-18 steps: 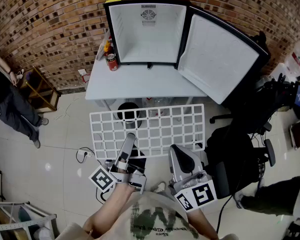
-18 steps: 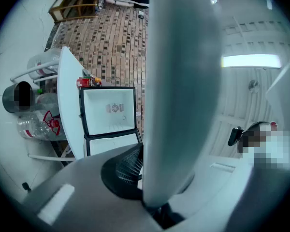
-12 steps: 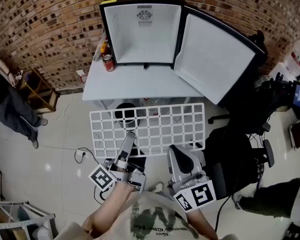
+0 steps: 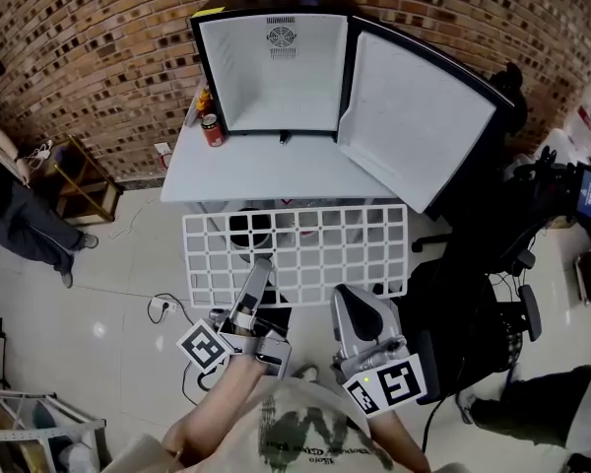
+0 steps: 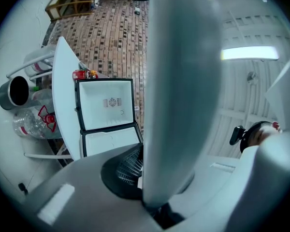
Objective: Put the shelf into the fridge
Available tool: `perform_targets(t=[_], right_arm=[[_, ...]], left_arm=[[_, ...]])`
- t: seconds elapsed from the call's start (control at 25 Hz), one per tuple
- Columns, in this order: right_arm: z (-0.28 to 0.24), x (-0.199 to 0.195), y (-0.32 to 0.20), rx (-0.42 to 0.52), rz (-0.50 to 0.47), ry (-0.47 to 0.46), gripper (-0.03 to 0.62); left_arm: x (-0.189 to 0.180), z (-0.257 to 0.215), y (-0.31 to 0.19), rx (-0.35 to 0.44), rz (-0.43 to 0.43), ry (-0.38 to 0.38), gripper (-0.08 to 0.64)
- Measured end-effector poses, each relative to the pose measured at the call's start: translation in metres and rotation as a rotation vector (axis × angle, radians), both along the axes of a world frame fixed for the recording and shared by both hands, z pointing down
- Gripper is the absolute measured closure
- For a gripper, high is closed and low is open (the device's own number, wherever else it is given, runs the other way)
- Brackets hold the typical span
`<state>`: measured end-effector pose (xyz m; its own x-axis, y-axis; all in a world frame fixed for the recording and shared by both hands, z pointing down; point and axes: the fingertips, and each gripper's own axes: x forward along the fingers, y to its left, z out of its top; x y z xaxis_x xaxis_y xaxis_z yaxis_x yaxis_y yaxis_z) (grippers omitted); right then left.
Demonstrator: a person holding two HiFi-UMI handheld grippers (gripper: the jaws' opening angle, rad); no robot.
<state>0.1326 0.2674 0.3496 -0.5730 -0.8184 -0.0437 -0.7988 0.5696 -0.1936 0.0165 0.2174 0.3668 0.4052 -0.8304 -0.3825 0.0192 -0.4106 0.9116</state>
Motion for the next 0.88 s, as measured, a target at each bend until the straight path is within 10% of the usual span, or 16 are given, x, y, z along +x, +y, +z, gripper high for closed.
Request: perform_targets(t=[0.88], right_arm=[[0.015,-0.023,-0.088,-0.017,-0.033,0.01,0.592]], left_arm=[[-0.018,0.018,-0.089,-0.003,-0.027,0.034,0.535]])
